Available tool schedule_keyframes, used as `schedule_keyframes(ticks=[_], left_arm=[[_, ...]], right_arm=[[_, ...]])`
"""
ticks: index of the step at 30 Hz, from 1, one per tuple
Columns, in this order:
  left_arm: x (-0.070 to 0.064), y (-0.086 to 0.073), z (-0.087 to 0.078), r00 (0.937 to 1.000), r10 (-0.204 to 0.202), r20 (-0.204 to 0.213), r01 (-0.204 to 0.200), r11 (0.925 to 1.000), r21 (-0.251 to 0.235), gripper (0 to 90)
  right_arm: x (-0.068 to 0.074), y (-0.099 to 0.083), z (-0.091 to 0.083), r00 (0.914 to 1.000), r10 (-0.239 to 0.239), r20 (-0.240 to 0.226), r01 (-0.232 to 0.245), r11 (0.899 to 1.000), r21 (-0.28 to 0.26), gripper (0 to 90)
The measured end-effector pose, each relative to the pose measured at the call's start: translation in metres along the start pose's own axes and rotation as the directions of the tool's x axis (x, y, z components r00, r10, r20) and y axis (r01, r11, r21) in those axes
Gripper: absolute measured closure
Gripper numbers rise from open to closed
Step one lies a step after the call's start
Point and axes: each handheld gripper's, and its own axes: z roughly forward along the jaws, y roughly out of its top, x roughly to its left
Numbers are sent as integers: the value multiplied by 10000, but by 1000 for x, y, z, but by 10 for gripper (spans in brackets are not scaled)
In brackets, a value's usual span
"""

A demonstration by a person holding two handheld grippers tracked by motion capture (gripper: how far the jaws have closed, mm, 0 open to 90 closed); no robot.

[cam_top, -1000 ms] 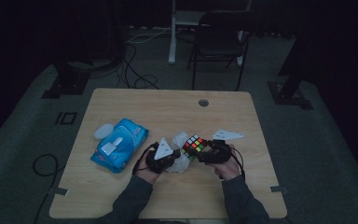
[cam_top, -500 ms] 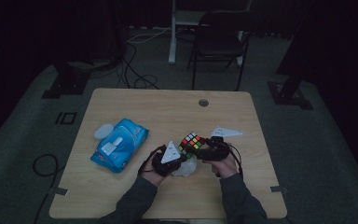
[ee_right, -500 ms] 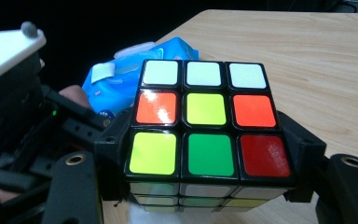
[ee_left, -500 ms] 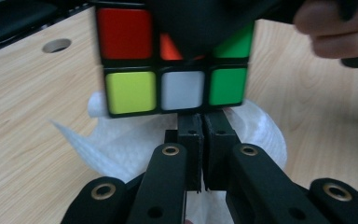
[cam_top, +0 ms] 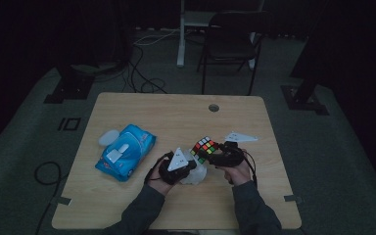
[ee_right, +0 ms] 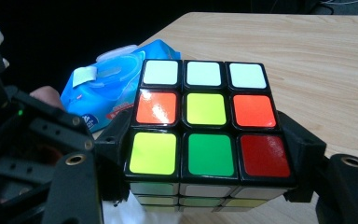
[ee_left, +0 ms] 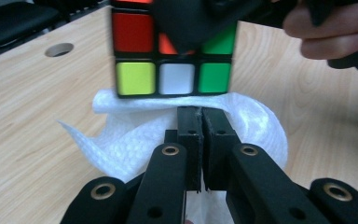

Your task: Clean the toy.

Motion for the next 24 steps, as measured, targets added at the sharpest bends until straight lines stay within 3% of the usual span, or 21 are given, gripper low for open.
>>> schedule_keyframes(ticks=[14,24], left_arm=[[15,0,-1,9984,-173,-535,176,9998,52,883],[14,6,6,9991,51,-417,-53,10000,-55,883]], right_arm=[[-3,-8,-9,9992,-17,-411,22,9999,119,338],[-2,-3,-7,9911,579,-1199,-607,9979,-202,338]])
